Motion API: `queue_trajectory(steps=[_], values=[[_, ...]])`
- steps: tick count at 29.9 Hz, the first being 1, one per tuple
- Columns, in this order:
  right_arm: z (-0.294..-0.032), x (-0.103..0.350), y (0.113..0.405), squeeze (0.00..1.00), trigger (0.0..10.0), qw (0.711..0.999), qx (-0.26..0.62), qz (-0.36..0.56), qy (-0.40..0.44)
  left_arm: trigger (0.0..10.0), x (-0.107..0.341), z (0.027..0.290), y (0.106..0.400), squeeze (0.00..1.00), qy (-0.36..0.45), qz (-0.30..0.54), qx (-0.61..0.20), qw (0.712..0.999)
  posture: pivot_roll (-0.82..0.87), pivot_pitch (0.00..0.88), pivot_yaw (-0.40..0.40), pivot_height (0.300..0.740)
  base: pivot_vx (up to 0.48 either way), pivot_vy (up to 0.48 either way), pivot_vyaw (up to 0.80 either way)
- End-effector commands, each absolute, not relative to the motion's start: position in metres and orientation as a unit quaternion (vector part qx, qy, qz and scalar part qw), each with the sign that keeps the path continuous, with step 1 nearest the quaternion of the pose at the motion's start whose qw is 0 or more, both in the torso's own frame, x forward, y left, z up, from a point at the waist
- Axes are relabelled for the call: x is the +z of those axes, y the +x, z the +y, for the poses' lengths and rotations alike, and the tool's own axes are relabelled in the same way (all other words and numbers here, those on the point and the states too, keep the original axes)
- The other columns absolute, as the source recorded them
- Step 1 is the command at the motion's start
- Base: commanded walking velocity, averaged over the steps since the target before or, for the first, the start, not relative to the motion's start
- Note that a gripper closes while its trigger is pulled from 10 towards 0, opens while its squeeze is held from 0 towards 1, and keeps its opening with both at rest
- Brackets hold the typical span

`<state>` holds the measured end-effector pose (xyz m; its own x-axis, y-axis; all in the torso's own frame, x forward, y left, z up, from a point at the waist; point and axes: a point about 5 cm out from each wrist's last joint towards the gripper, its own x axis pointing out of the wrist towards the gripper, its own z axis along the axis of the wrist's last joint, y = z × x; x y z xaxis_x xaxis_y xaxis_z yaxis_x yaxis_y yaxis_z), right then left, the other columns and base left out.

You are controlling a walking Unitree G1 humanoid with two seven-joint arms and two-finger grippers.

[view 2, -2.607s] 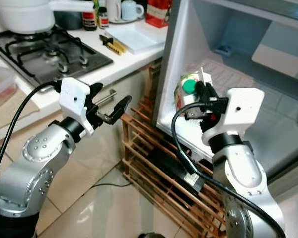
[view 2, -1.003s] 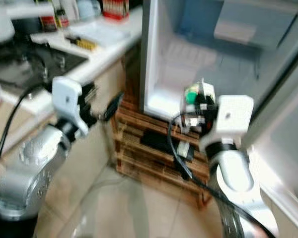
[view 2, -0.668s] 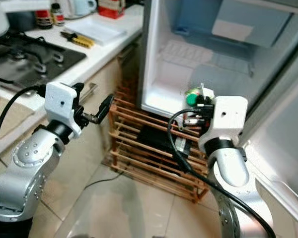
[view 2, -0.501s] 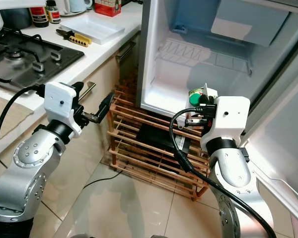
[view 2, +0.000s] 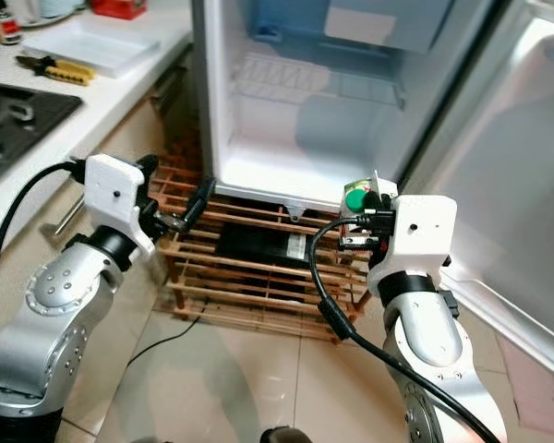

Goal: Restocking fridge

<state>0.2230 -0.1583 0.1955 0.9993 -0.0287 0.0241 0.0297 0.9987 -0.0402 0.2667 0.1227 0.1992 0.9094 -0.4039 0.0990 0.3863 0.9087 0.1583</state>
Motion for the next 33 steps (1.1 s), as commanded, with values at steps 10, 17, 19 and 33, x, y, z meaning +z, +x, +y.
queue_trajectory(steps=[10,17,19,33], values=[[-0.1646,0.1980,0.2207,0.00,10.0,0.999,-0.038,-0.016,-0.031,10.0,0.2027,0.1218,0.2654,0.00,0.060,-0.076,-0.207,0.974,-0.02,0.056,-0.077,0.740,0.000,0.000,-0.80],[-0.1642,0.1972,0.2189,0.00,10.0,0.998,-0.044,-0.014,-0.029,10.0,0.2019,0.1186,0.2668,0.00,0.066,-0.076,-0.217,0.971,-0.02,0.056,-0.065,0.740,0.000,0.343,-0.80],[-0.1640,0.1971,0.2184,0.00,10.0,0.998,-0.046,-0.014,-0.029,10.0,0.2022,0.1175,0.2675,0.00,0.067,-0.076,-0.220,0.970,-0.03,0.058,-0.062,0.740,0.000,0.480,-0.80],[-0.1659,0.1965,0.2157,0.00,10.0,0.998,-0.058,-0.015,-0.027,10.0,0.2051,0.1141,0.2699,0.00,0.047,-0.082,-0.229,0.969,-0.03,0.043,-0.048,0.740,0.000,0.120,-0.80]])
